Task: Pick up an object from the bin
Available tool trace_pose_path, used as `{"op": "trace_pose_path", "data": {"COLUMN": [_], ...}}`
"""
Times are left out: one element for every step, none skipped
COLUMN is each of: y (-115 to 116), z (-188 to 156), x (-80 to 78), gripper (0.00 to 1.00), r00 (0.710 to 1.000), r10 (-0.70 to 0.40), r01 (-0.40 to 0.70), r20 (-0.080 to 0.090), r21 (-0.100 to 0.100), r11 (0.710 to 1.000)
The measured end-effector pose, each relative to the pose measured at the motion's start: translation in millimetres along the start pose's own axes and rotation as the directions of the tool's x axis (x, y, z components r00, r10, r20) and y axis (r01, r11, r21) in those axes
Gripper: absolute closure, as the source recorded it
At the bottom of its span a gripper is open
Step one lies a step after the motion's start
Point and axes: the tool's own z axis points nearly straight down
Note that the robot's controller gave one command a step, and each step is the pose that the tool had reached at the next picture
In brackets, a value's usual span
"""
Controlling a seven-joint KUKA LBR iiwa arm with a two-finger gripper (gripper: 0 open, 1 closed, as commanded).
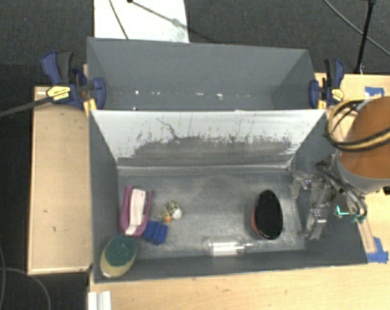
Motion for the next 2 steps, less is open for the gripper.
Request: {"op": "trace_pose_path", "data": {"y": [39.1, 38.2], "z": [88.3, 88.0], "x": [-22.1, -22.0], "gripper": [0.00, 1.00], "r00": [0.980, 0.981], "r10": [0.199, 0.195], "r01": [-0.199, -0.195], "r20": [-0.019, -0.018], "r21": [0.005, 0.005], "r11": [0.980, 0.981]}}
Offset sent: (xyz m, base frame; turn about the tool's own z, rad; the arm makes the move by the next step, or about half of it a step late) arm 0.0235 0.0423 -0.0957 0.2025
